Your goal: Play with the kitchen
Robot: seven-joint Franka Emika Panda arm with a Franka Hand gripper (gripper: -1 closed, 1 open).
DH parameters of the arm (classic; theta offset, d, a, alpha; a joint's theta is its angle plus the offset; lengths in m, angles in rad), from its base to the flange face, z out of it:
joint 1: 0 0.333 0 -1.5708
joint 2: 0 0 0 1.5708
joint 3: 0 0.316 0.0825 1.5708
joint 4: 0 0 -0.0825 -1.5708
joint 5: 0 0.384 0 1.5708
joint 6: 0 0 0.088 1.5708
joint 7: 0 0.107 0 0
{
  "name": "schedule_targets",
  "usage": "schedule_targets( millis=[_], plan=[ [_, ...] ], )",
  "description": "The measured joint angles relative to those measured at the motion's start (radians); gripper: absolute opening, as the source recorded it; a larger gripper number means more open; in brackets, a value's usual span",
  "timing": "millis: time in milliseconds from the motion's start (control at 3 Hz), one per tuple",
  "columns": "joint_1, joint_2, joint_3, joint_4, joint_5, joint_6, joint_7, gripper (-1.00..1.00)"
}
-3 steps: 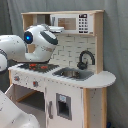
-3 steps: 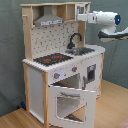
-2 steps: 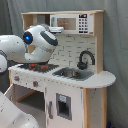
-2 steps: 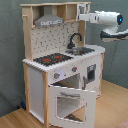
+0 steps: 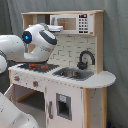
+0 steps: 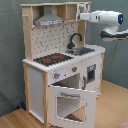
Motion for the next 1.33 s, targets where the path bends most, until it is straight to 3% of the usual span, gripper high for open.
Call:
schedule_targets(
  millis=[333,667,1000,1333],
  plan=[
    [0.061,-0.038,-0.032,0.016,0.001,-0.009,0.004,1.0],
    [0.092,-0.103,-0.036,0.067,0.01,-0.016,0.051,1.0],
    [0.055,-0.128,0.016,0.119,0.046,-0.043,0.093,1.0],
    [-0.014,-0.133,0.087,0.17,0.092,-0.044,0.121,1.0]
  ],
)
